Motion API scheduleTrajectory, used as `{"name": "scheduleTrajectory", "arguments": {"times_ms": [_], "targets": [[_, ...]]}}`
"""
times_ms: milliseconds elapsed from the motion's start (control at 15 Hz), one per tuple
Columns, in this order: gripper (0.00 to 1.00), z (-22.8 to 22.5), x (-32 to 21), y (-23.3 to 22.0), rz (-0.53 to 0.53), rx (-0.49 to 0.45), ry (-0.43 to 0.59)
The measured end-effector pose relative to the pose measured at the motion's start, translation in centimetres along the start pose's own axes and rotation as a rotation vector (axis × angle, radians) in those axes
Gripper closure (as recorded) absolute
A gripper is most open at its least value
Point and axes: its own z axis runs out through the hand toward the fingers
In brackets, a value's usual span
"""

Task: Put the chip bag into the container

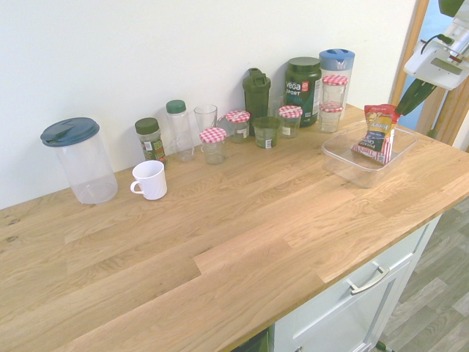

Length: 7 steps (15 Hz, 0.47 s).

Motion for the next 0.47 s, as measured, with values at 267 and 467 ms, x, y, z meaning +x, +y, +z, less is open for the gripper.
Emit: {"name": "scheduleTrajectory", "arguments": {"times_ms": [267, 467], "targets": [[0.00, -5.8, -4.9, -1.3, -0.035, 0.019, 0.085], [0.00, -6.3, -10.9, -3.7, -0.067, 0.009, 0.119]]}}
